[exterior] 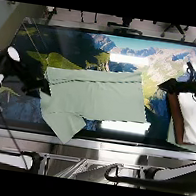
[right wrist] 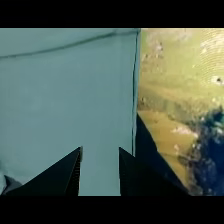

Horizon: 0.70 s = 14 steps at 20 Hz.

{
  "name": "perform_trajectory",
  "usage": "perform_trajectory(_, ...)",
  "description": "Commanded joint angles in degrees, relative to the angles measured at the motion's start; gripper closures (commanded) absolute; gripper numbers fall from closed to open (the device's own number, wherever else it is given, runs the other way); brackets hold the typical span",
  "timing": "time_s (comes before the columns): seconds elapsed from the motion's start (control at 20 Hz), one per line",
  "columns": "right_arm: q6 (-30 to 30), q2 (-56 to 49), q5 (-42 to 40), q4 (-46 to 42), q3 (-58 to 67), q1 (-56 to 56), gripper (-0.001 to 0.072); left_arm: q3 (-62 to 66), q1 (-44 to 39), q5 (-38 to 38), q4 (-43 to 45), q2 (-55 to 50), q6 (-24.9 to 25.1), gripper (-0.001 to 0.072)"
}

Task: Fold the shirts.

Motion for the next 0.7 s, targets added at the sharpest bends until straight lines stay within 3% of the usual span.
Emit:
perform_trajectory(0.0,-1.1,3.9,-0.9,-1.7,-10.0,-0.6,0.0434,-27.3,0.0,7.4,-0.2,17.2,-2.3,0.0099)
perform_trajectory(0.05,-1.2,4.2,-1.6,-1.7,-11.4,-0.6,0.0427,-33.5,0.0,9.3,-0.2,21.6,-3.1,0.0098)
perform_trajectory(0.15,-1.0,4.2,-1.4,-1.7,-12.2,-0.6,0.0327,-43.2,0.0,14.1,-1.2,27.9,-4.7,0.0098)
perform_trajectory(0.3,-1.2,4.2,-1.2,-1.6,-12.2,-0.3,0.0327,-52.5,0.0,25.9,-11.2,32.7,-4.4,0.0099)
perform_trajectory(0.45,-1.3,4.1,-1.2,-1.7,-12.2,-0.1,0.0327,-56.8,0.0,36.7,-17.1,32.7,-4.1,0.0099)
perform_trajectory(0.65,-1.9,4.1,-1.2,-1.6,-12.2,-0.1,0.0327,-53.8,0.0,39.8,-17.0,24.8,-4.0,0.0101)
